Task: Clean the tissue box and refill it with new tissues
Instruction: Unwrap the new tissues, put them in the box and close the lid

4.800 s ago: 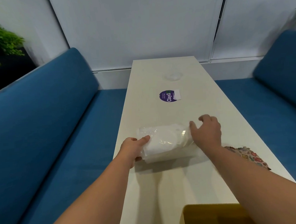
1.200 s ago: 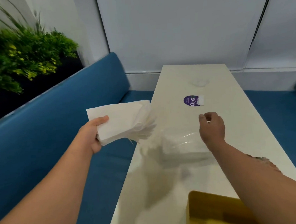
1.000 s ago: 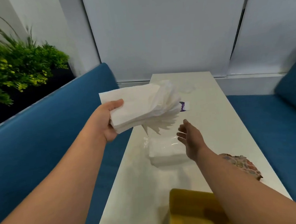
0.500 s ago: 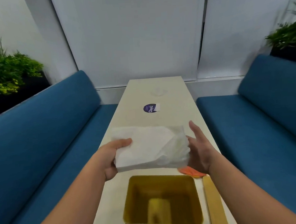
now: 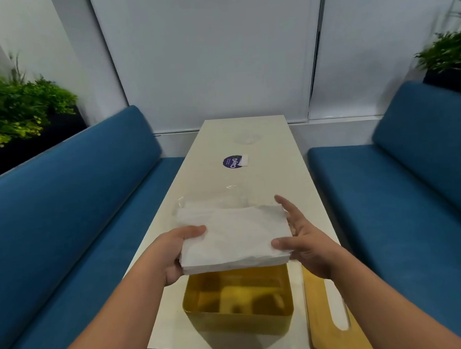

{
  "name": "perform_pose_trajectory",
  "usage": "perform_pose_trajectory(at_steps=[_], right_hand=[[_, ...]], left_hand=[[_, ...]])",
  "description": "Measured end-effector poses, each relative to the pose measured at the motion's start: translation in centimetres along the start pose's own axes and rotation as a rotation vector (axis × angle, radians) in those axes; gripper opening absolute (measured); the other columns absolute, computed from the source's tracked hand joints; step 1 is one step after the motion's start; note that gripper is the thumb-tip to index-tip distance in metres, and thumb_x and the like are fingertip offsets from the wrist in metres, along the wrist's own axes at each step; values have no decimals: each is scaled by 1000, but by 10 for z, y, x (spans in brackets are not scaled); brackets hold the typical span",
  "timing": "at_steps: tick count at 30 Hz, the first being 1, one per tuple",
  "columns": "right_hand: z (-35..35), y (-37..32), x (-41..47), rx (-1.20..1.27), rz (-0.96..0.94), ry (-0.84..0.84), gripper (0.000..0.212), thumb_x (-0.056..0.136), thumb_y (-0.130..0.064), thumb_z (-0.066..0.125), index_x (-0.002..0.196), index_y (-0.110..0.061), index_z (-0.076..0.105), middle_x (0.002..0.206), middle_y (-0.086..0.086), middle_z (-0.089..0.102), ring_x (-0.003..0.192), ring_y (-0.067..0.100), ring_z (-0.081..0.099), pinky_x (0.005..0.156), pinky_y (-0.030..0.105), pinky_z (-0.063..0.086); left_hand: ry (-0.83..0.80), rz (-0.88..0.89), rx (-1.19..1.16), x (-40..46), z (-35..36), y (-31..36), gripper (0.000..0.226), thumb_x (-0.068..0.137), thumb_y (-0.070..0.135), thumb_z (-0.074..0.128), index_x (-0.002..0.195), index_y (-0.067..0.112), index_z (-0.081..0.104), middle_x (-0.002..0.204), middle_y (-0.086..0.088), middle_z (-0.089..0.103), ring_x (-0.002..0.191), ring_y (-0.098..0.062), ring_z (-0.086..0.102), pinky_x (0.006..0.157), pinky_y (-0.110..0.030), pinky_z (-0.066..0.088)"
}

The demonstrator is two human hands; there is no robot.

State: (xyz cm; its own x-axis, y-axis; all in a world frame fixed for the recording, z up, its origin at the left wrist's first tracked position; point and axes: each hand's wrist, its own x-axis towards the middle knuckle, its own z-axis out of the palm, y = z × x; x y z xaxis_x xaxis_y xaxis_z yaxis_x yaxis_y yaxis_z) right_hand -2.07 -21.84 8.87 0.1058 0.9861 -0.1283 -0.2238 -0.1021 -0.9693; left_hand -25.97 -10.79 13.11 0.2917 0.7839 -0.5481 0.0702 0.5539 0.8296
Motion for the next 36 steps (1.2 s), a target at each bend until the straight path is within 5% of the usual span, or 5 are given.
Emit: perform_pose_trajectory(at_steps=[9, 19, 25, 31, 36], right_hand=[[11, 15, -20, -77, -16, 172, 75, 78, -12, 79, 129, -57, 46, 135, -10, 39, 115, 32, 53, 86, 43, 58], [39, 36, -46, -11, 35, 361, 58, 82, -1, 71, 119, -43, 57, 122, -17, 43, 102, 40, 62, 75, 43, 59], [37, 40, -51, -10, 68, 376, 32, 85, -2, 68, 102, -23, 53, 128, -1, 47, 97, 36, 64, 71, 40, 59], [34, 27, -44, -40, 221, 300, 54, 88, -2, 65, 125, -39, 56, 126, 3, 44, 104, 38, 61, 83, 46, 58], [28, 19, -42, -160, 289, 243, 57, 86, -3, 68, 130, -35, 51, 123, 3, 45, 105, 31, 59, 77, 34, 60]], left_hand=[[24, 116, 50, 17, -11, -12, 77, 72, 18, 84, 130, 32, 36, 113, -5, 55, 95, -31, 61, 60, -38, 55], [-55, 340, 213, 32, -33, -34, 55, 79, 27, 78, 112, 54, 44, 128, 7, 46, 107, -27, 55, 78, -50, 58], [-90, 343, 187, 32, -31, -37, 39, 84, 25, 74, 104, 37, 43, 105, 12, 51, 98, -28, 61, 78, -53, 57], [-181, 296, 184, 27, -29, -28, 15, 89, 20, 68, 97, 26, 57, 118, -4, 56, 94, -30, 61, 53, -31, 48], [-261, 235, 300, 20, -28, -30, 33, 81, 8, 74, 109, 21, 64, 115, -9, 59, 91, -27, 62, 64, -30, 53]])
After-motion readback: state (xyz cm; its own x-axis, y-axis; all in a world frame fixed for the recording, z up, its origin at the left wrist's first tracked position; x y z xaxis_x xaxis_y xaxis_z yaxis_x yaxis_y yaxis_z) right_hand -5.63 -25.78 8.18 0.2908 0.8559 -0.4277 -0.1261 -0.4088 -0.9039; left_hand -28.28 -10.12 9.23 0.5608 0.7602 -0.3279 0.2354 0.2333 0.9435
